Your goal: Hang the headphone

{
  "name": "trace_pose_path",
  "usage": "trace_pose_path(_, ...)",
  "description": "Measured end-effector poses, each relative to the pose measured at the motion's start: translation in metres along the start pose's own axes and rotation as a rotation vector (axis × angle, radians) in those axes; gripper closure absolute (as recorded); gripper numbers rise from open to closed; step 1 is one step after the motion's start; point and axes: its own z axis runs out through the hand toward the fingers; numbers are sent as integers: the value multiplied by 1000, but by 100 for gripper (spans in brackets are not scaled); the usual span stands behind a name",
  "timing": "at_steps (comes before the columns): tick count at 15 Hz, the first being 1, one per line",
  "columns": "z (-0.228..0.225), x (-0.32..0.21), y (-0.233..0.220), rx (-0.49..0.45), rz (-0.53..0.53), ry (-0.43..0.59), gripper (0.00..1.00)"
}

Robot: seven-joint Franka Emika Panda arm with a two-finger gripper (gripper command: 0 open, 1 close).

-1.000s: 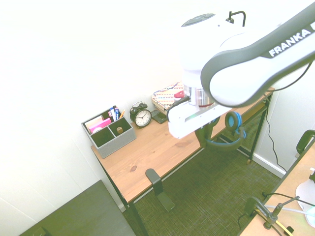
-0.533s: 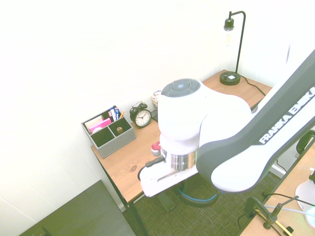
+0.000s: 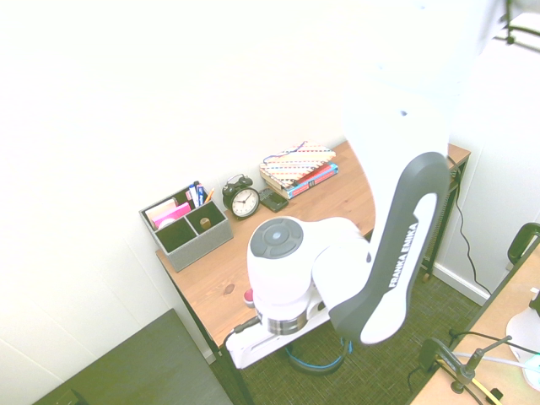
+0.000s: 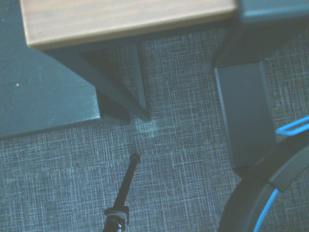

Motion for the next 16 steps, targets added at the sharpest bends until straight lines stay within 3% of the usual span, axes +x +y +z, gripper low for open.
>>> trace_pose_path(6, 55, 7, -28, -7, 59, 58, 100)
trace_pose_path(7, 56, 10, -31, -5, 73, 63, 0)
trace_pose_path(16, 61, 32, -40, -25, 130, 60, 0)
